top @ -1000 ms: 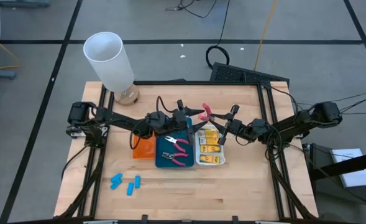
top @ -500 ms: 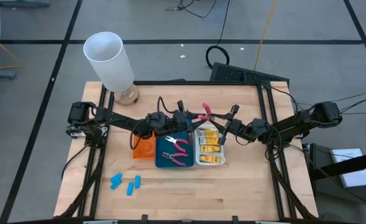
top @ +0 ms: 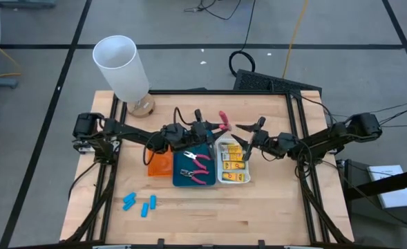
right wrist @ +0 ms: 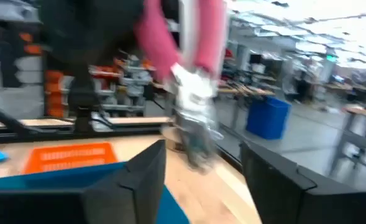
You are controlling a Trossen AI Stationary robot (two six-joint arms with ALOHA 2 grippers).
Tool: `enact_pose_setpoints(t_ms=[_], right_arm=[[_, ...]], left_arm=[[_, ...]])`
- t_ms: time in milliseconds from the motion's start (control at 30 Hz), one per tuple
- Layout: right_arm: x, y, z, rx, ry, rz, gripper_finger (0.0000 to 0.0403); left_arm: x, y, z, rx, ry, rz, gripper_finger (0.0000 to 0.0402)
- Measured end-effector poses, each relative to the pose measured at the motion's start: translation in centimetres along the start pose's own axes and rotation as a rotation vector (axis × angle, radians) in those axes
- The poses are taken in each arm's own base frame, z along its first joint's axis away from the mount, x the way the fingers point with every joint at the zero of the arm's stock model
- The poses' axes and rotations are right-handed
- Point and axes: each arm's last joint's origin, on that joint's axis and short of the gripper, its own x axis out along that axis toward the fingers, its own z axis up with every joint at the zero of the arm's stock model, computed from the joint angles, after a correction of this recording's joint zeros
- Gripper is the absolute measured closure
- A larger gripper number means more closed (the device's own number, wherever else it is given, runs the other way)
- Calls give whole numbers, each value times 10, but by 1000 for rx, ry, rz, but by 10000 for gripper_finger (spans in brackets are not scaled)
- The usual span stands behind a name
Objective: Pick & Place School Supplies
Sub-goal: Put the pink hole puncher into the blue bin
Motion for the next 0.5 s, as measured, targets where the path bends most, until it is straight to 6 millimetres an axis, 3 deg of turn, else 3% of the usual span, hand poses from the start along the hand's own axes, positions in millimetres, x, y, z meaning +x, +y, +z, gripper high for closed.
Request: enact_pose_setpoints(t_ms=[200, 500], right_arm=[[-9, -7, 8, 2, 56, -25, 166], [-20, -16, 23, 87, 50, -28, 164]], left_arm=[[-16, 3, 22, 15, 74, -24, 346], [-62, -8, 22, 11, 113, -52, 346]])
